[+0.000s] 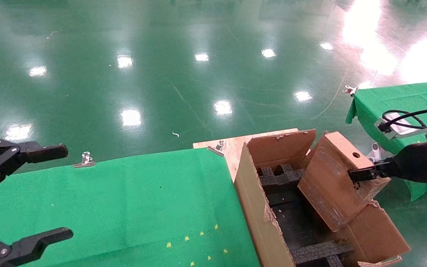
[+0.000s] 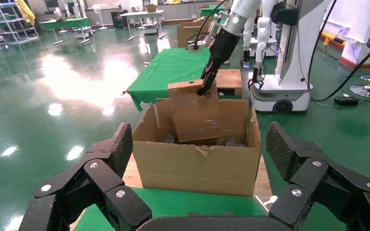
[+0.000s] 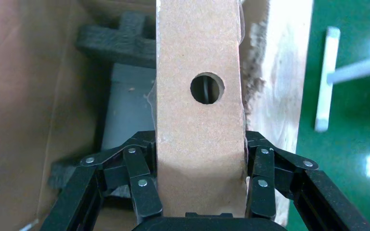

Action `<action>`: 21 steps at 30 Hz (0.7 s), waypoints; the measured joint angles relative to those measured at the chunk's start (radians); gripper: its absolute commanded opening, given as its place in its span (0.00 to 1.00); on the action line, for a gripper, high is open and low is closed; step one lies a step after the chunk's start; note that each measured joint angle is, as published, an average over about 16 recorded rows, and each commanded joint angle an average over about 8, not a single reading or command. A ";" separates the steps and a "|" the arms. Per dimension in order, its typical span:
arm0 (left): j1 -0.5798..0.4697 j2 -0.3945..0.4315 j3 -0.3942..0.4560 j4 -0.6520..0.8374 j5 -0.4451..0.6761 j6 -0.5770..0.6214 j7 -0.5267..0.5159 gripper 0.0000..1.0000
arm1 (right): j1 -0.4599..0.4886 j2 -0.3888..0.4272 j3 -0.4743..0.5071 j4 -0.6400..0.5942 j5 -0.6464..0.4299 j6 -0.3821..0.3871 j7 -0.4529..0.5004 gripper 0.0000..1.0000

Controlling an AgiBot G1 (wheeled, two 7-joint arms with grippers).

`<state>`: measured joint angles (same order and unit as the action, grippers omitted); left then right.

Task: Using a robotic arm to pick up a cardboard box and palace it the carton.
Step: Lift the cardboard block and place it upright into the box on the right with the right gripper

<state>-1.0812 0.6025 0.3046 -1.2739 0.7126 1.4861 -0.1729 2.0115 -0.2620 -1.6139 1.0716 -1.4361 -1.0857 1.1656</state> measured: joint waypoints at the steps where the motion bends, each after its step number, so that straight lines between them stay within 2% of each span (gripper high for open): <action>1: 0.000 0.000 0.000 0.000 0.000 0.000 0.000 1.00 | -0.003 0.000 -0.004 0.010 -0.013 0.009 0.034 0.00; 12: 0.000 0.000 0.000 0.000 0.000 0.000 0.000 1.00 | -0.035 0.007 -0.053 0.172 -0.201 0.093 0.397 0.00; 21: 0.000 0.000 0.001 0.000 -0.001 0.000 0.000 1.00 | -0.081 0.000 -0.086 0.252 -0.305 0.168 0.534 0.00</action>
<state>-1.0815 0.6022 0.3055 -1.2737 0.7121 1.4859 -0.1724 1.9310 -0.2621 -1.6999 1.3236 -1.7415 -0.9173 1.6997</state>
